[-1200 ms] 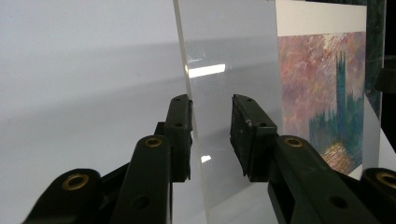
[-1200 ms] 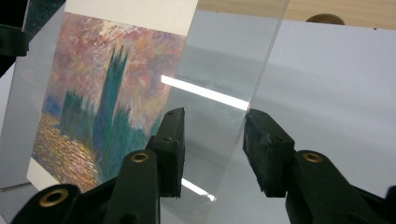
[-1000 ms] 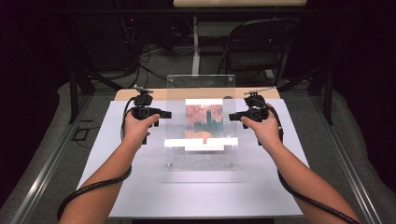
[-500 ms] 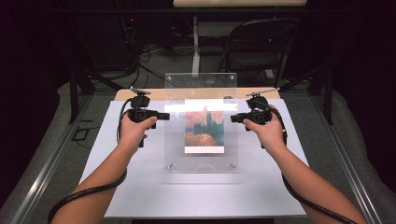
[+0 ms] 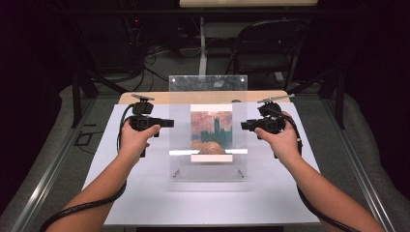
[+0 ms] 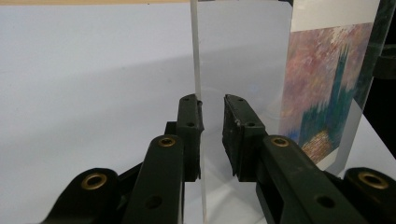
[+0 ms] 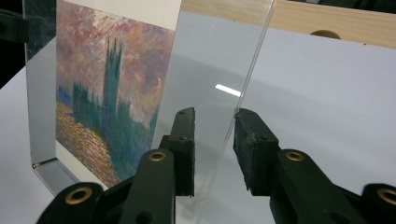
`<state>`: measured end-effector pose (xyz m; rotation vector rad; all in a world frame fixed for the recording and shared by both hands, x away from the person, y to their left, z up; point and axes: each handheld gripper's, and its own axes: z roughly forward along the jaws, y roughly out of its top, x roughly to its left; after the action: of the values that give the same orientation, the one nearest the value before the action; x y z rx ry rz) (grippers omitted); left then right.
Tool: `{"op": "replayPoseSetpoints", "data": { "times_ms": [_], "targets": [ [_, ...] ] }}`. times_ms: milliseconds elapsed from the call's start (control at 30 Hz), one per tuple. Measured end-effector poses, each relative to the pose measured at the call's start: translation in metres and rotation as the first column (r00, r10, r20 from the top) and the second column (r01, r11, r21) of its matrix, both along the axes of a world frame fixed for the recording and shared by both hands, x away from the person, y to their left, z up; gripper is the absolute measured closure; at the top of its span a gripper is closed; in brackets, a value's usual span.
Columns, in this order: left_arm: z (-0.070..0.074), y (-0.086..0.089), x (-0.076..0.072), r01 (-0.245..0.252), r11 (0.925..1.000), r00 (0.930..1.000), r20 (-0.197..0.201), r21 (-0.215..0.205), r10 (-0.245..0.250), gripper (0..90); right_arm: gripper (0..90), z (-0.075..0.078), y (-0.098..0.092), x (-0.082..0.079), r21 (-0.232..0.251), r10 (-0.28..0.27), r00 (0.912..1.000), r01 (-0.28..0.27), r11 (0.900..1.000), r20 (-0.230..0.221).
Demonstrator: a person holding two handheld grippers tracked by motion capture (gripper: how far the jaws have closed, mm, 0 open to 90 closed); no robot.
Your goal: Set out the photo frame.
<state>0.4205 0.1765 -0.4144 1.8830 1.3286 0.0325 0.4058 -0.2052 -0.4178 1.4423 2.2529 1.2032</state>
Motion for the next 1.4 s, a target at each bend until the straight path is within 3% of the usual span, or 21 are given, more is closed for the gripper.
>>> {"op": "replayPoseSetpoints", "data": {
  "times_ms": [400, 867, 1033, 1400],
  "targets": [
    [0.008, 0.003, -0.016, 0.036, 0.9994, 0.9993, 0.007, 0.0, -0.036, 76.5, 69.6, 0.008, -0.002, -0.016, 0.0, 0.028, 0.9996, -0.028, 1.0, -0.003],
    [0.011, 0.007, -0.044, 0.081, 0.9967, 0.9946, 0.064, 0.005, -0.082, 75.4, 72.7, 0.013, -0.007, -0.039, 0.031, 0.067, 0.9977, -0.067, 0.997, 0.01],
    [0.012, 0.009, -0.054, 0.092, 0.9957, 0.9932, 0.072, -0.012, -0.091, 74.4, 72.7, 0.014, -0.01, -0.049, 0.048, 0.077, 0.9969, -0.078, 0.996, 0.012],
    [0.01, 0.011, -0.079, 0.132, 0.9912, 0.9853, 0.112, -0.016, -0.129, 70.6, 72.2, 0.013, -0.011, -0.071, 0.063, 0.119, 0.9927, -0.12, 0.991, 0.021]
  ]
}}
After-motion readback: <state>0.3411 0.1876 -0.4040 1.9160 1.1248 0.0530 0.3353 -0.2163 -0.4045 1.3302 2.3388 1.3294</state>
